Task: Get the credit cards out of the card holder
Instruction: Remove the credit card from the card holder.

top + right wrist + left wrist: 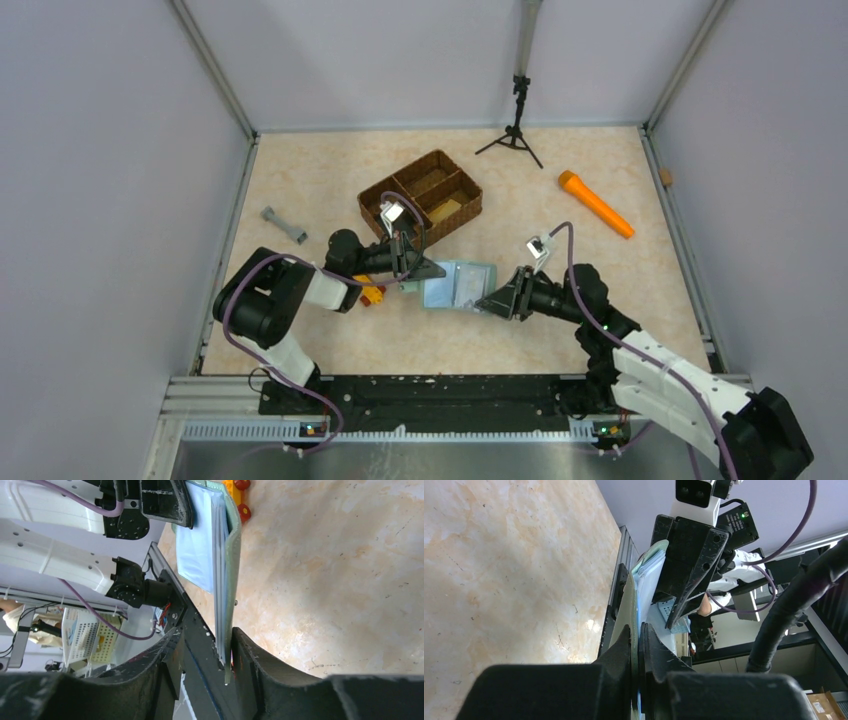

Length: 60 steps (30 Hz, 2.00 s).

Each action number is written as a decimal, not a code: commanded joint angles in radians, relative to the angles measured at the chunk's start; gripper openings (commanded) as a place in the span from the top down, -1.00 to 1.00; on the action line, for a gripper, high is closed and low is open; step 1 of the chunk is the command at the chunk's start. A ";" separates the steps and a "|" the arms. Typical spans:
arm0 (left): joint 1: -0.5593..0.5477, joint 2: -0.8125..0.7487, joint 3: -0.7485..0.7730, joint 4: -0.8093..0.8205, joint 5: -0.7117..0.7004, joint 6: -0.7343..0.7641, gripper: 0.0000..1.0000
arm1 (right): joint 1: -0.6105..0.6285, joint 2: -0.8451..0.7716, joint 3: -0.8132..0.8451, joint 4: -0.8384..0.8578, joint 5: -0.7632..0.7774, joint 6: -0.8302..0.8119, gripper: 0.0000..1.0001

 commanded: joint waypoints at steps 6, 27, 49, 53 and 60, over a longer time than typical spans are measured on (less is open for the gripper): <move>0.006 -0.020 0.015 0.064 0.005 0.001 1.00 | -0.002 -0.031 0.006 0.004 -0.011 -0.030 0.33; 0.004 -0.060 0.016 -0.027 0.000 0.059 1.00 | -0.002 -0.022 0.033 -0.030 0.016 -0.046 0.58; -0.068 -0.135 0.077 -0.464 -0.115 0.341 1.00 | 0.007 0.087 0.113 0.037 -0.021 -0.051 1.00; -0.099 -0.135 0.100 -0.550 -0.145 0.387 1.00 | 0.030 0.133 0.148 0.011 0.004 -0.067 1.00; -0.131 -0.087 0.120 -0.519 -0.132 0.372 1.00 | 0.035 0.193 0.197 -0.185 0.153 -0.106 1.00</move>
